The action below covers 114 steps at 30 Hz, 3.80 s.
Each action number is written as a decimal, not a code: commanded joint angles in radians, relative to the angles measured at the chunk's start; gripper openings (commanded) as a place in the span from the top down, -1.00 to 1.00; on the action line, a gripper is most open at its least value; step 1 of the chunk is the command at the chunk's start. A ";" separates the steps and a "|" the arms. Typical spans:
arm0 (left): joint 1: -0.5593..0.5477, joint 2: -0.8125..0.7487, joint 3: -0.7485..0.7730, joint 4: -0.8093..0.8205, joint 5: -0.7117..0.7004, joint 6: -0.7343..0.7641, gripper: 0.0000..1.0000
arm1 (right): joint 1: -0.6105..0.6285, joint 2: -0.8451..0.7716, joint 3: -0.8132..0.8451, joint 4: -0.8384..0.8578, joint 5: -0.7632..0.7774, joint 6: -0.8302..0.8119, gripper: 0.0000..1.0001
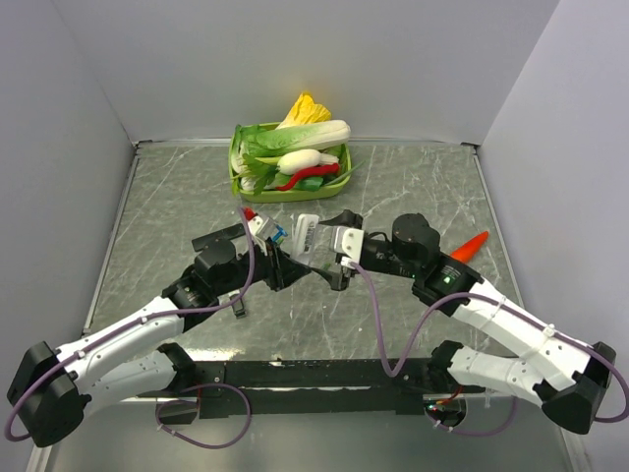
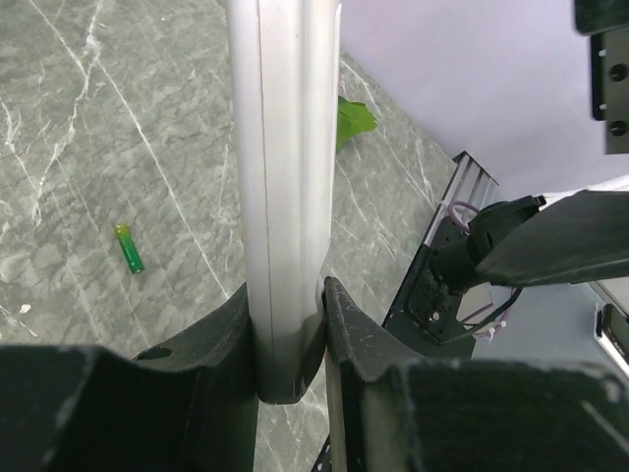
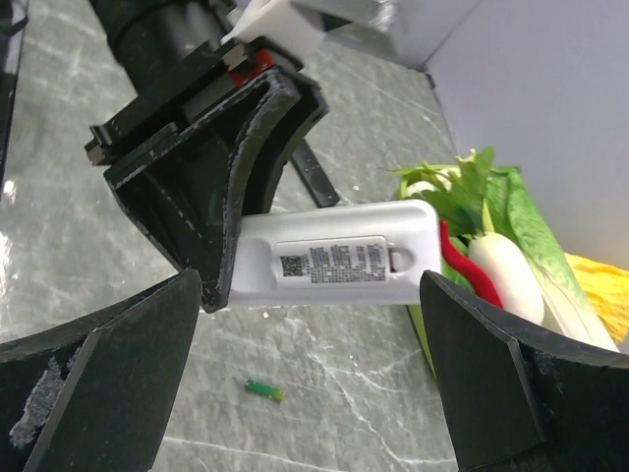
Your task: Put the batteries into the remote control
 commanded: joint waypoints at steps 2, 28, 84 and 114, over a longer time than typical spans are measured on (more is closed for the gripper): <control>0.003 -0.029 0.051 0.019 0.018 -0.011 0.98 | 0.005 0.039 0.074 -0.019 -0.065 -0.069 -0.99; 0.001 -0.021 0.075 0.005 0.041 -0.003 0.98 | 0.005 0.084 0.069 0.044 -0.022 -0.074 -0.96; -0.009 -0.003 0.109 -0.089 -0.071 0.026 0.98 | 0.006 0.073 0.022 -0.067 -0.082 0.030 0.27; -0.009 0.008 0.146 -0.127 -0.039 0.045 0.98 | 0.008 0.096 0.041 0.096 0.079 -0.053 -0.66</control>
